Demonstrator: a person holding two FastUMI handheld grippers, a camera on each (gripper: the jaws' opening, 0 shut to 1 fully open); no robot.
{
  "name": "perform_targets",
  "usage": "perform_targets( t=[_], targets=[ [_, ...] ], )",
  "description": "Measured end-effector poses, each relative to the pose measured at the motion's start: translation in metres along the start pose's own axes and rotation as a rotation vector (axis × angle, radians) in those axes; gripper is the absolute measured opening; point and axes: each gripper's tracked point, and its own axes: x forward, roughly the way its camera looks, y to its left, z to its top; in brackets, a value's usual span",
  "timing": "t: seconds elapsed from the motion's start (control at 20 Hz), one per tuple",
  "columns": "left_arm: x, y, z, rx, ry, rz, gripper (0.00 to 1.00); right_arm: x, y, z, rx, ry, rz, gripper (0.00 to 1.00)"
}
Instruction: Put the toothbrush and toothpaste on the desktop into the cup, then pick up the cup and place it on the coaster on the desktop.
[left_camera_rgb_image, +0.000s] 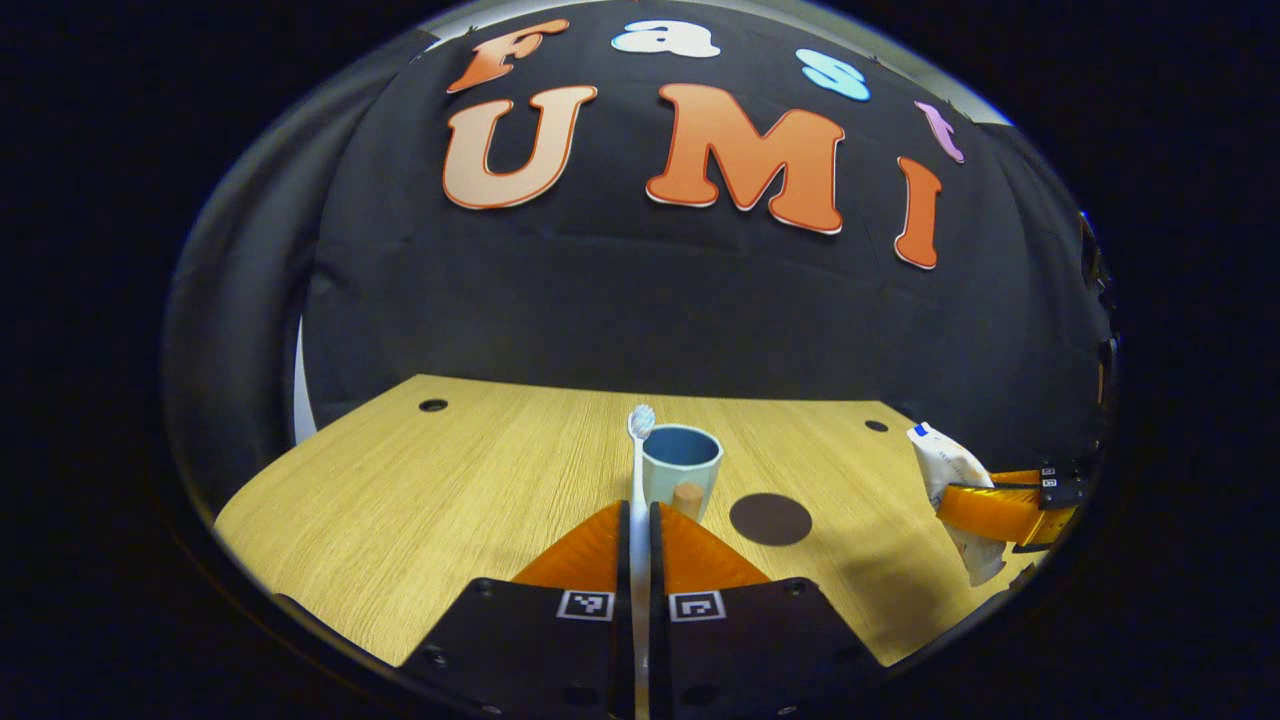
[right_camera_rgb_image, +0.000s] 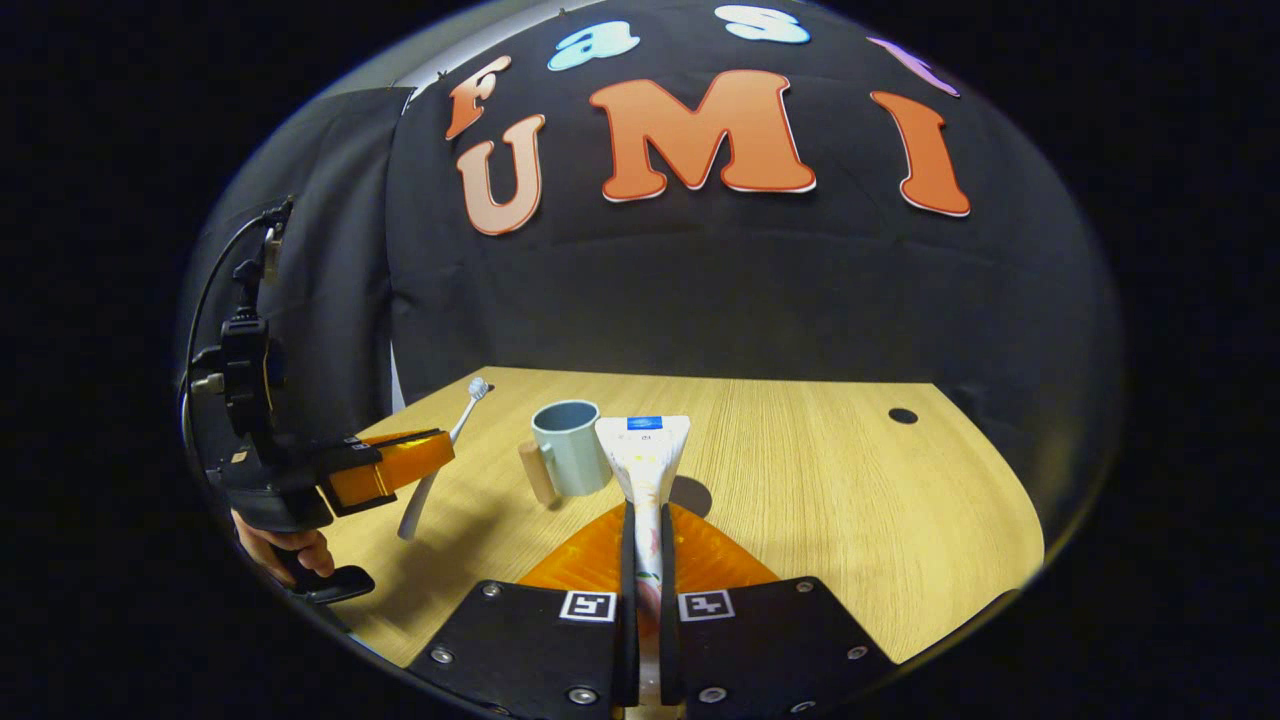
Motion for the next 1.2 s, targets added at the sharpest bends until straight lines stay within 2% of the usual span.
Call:
perform_targets(
  t=[0.3, 0.65, 0.95, 1.2],
  targets=[
    [0.028, -0.01, 0.052, 0.028, -0.141, 0.002, 0.06, 0.0, -0.008, 0.057, -0.005, -0.105, -0.005, 0.08],
    [0.058, -0.019, 0.089, 0.04, -0.263, 0.005, 0.05, -0.004, -0.02, 0.125, -0.018, -0.232, -0.014, 0.08],
    [0.086, -0.025, 0.109, 0.041, -0.374, -0.017, 0.05, -0.005, -0.03, 0.137, -0.014, -0.269, -0.033, 0.08],
    [0.109, -0.029, 0.107, 0.037, -0.402, -0.025, 0.05, 0.0, -0.027, 0.132, -0.024, -0.263, -0.028, 0.08]
  ],
)
